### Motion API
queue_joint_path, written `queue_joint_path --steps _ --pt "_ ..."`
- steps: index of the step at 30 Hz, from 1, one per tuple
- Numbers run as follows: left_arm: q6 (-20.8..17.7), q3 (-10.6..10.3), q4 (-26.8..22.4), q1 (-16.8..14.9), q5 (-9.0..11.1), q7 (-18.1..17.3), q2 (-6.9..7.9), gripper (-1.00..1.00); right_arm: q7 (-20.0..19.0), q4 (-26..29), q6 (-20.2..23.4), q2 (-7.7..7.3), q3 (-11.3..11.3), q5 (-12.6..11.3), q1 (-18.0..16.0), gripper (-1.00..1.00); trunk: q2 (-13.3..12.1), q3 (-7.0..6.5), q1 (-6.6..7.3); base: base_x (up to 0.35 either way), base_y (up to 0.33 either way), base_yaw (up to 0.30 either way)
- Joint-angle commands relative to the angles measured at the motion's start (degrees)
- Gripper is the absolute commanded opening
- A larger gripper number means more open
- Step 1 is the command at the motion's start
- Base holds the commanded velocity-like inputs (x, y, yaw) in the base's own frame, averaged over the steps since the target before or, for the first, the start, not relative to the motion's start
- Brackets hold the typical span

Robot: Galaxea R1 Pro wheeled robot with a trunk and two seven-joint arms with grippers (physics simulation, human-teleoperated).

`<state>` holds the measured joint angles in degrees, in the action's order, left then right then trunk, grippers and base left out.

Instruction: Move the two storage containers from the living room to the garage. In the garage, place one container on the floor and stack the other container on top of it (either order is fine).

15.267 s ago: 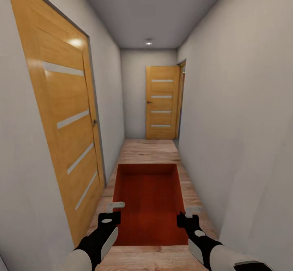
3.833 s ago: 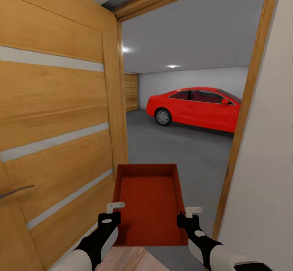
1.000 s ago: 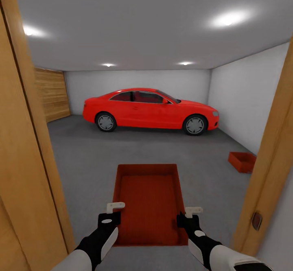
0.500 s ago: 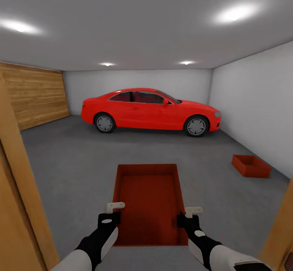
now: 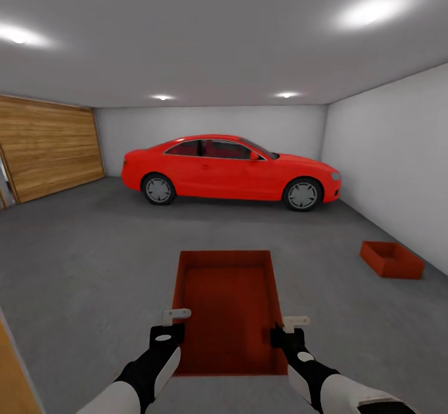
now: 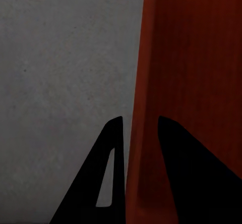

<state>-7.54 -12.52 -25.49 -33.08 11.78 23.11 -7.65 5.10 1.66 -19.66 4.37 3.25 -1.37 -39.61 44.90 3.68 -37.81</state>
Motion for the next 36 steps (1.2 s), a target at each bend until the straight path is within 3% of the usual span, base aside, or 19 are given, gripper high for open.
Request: queue_joint_path --steps 1,36 --pt "-0.28 -0.05 -0.87 -0.06 -0.18 0.45 0.01 -1.00 -0.09 -0.17 -0.11 0.02 -0.61 -0.13 -0.01 -1.00 0.08 0.10 -0.05 0.321 0.000 0.000" --pt "-0.28 -0.06 -0.70 -0.06 -0.18 0.45 0.01 -1.00 -0.09 -0.17 -0.03 0.02 -0.61 -0.13 -0.03 -1.00 0.08 0.10 -0.05 0.321 0.000 0.000"
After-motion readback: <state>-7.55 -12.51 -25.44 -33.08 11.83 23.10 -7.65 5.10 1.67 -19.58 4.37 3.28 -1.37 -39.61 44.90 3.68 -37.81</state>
